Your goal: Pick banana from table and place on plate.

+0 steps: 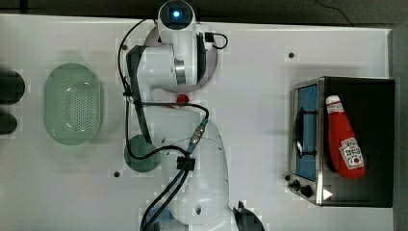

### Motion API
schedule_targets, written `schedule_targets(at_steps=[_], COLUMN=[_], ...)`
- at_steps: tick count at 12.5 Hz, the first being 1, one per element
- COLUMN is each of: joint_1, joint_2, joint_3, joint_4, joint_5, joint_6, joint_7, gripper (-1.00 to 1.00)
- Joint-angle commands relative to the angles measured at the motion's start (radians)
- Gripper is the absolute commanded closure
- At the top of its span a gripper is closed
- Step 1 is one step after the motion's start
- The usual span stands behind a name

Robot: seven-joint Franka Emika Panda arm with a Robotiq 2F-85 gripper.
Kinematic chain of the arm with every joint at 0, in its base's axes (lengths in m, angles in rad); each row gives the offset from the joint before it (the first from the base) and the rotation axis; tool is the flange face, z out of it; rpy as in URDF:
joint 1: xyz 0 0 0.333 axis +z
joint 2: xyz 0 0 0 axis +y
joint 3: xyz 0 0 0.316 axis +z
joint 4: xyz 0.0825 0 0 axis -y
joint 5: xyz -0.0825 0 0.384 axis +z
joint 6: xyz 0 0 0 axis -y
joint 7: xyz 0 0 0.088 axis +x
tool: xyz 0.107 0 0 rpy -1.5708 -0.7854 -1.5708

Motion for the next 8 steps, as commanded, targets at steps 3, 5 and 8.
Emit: schedule_targets(at_steps=[3, 5, 8], joint_1=[0.002, -0.005, -0.032], joint_2=[-0.115, -0.213, -0.407], joint_3=[-0.008, -0.022, -0.059], joint_4=[0.028, -0.005, -0.093], joint_5=[0.017, 0.019, 0.021], joint_6=[-0.005, -0.09, -0.305], joint_7=[0.021, 0.023, 0.024], gripper=[-1.0, -1.0, -1.0])
